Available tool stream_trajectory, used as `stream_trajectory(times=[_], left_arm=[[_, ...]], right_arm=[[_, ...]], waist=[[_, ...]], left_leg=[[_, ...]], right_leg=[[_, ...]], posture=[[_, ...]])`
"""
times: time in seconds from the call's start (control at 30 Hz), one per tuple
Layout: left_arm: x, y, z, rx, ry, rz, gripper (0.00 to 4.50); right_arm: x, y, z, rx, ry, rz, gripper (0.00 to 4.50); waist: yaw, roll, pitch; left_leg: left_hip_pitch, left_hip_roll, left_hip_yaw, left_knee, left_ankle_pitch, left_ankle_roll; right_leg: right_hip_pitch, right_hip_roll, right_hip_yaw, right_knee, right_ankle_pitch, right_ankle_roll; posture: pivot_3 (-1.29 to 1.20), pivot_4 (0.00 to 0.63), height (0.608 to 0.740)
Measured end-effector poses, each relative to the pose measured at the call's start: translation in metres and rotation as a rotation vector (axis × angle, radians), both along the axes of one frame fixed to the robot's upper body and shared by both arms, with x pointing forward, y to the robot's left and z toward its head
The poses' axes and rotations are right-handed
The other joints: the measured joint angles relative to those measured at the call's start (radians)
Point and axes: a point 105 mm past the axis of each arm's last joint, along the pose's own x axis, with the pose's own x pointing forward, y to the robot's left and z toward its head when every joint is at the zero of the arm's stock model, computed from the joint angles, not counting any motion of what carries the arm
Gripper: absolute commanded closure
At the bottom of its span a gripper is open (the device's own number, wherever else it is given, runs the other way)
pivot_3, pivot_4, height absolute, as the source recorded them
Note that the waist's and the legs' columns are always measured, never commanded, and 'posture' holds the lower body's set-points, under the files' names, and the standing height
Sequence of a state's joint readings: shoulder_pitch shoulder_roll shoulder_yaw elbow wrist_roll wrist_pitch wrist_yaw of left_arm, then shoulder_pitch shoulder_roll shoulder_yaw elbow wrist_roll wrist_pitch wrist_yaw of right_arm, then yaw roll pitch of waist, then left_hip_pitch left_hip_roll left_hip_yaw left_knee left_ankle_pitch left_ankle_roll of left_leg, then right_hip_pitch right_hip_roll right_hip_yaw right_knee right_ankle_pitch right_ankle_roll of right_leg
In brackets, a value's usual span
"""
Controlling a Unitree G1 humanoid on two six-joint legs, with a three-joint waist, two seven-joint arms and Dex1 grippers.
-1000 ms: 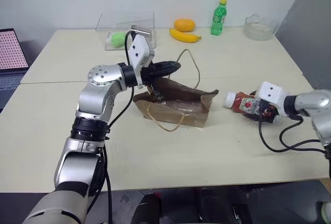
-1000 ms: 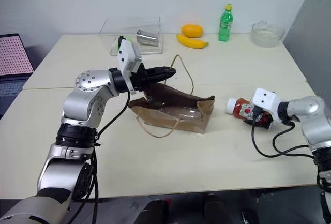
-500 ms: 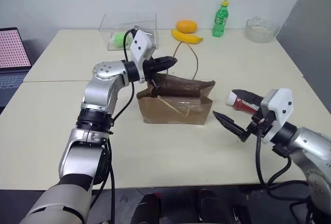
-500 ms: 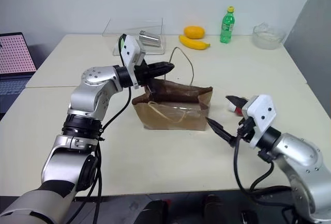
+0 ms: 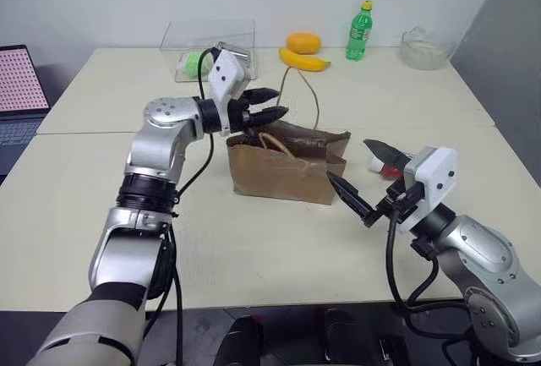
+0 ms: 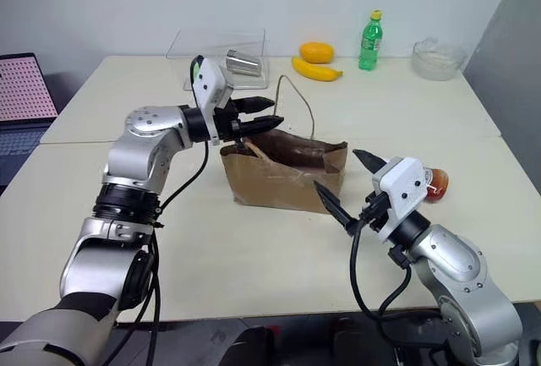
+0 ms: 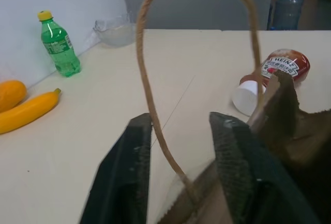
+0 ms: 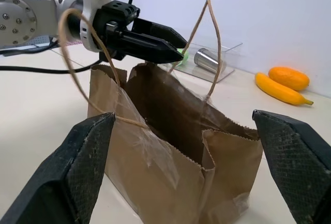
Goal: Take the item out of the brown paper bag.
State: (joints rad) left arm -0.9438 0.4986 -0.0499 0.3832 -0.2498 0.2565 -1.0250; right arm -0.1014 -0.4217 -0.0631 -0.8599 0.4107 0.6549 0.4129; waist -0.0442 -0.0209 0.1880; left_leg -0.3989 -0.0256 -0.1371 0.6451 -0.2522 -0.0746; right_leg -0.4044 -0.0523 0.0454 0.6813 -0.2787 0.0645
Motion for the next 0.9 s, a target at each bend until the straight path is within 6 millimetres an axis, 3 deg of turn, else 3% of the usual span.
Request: stream_trajectory(times=[0.03,0.17,0.3,0.4,0.53,0.67,0.8,0.9], left_arm=[[-0.004,0.004,0.002,-0.008,-0.012,-0.001,1.16],[-0.028,0.018,0.009,-0.077,-0.036,0.003,1.16],[-0.050,0.038,0.009,-0.183,-0.079,0.135,1.16],[-0.075,0.050,-0.016,-0.227,-0.042,0.253,1.16],[-0.105,0.050,-0.053,-0.208,0.039,0.297,1.16],[-0.112,0.062,-0.085,-0.149,0.084,0.413,1.16],[-0.108,0.054,-0.089,-0.182,0.027,0.468,1.16],[-0.103,0.048,-0.094,-0.222,0.017,0.484,1.16]], right_arm=[[0.000,-0.001,-0.002,-0.007,0.005,0.000,0.00],[0.001,-0.007,-0.014,-0.034,0.031,-0.010,0.00],[0.005,-0.016,-0.018,-0.036,0.005,-0.051,0.00],[0.007,-0.023,-0.015,-0.029,-0.040,-0.093,0.00],[0.007,-0.028,-0.019,-0.018,-0.059,-0.133,0.00],[0.006,-0.026,-0.026,-0.007,-0.059,-0.132,0.00],[0.003,-0.022,-0.037,0.027,-0.070,-0.127,0.00],[0.001,-0.029,-0.059,0.021,-0.030,-0.183,0.00]], waist=[[-0.001,0.000,0.000],[-0.006,0.000,0.000],[-0.010,0.001,0.000],[-0.011,0.001,-0.001],[-0.001,0.001,-0.001],[0.011,0.001,-0.001],[0.016,0.001,-0.002],[0.016,0.001,-0.002]], left_leg=[[0.000,0.000,0.000,0.000,0.000,0.000],[0.000,0.001,0.000,0.000,0.000,0.000],[0.001,0.001,0.001,0.000,0.000,0.000],[0.001,0.002,0.001,0.000,0.000,0.000],[0.002,0.001,0.001,0.000,0.000,0.000],[0.008,0.002,0.001,0.000,0.000,0.000],[0.017,0.001,0.001,-0.002,-0.001,0.000],[0.017,0.001,0.001,-0.002,-0.001,0.000]], right_leg=[[0.000,0.000,0.000,0.000,0.000,0.000],[0.000,0.000,0.000,0.000,0.000,0.000],[0.000,0.000,0.001,0.000,0.000,0.000],[0.001,0.000,0.002,0.000,0.000,0.000],[0.002,0.000,0.002,0.000,0.000,-0.001],[0.008,0.000,0.001,-0.001,0.000,-0.001],[0.018,0.000,0.000,-0.005,0.000,-0.001],[0.018,0.000,0.001,-0.005,0.000,-0.001]], posture=[[0.00,0.150,0.740],[0.00,0.150,0.740],[0.00,0.150,0.740],[0.00,0.150,0.740],[0.00,0.150,0.740],[0.00,0.150,0.740],[0.00,0.150,0.740],[0.00,0.150,0.740]])
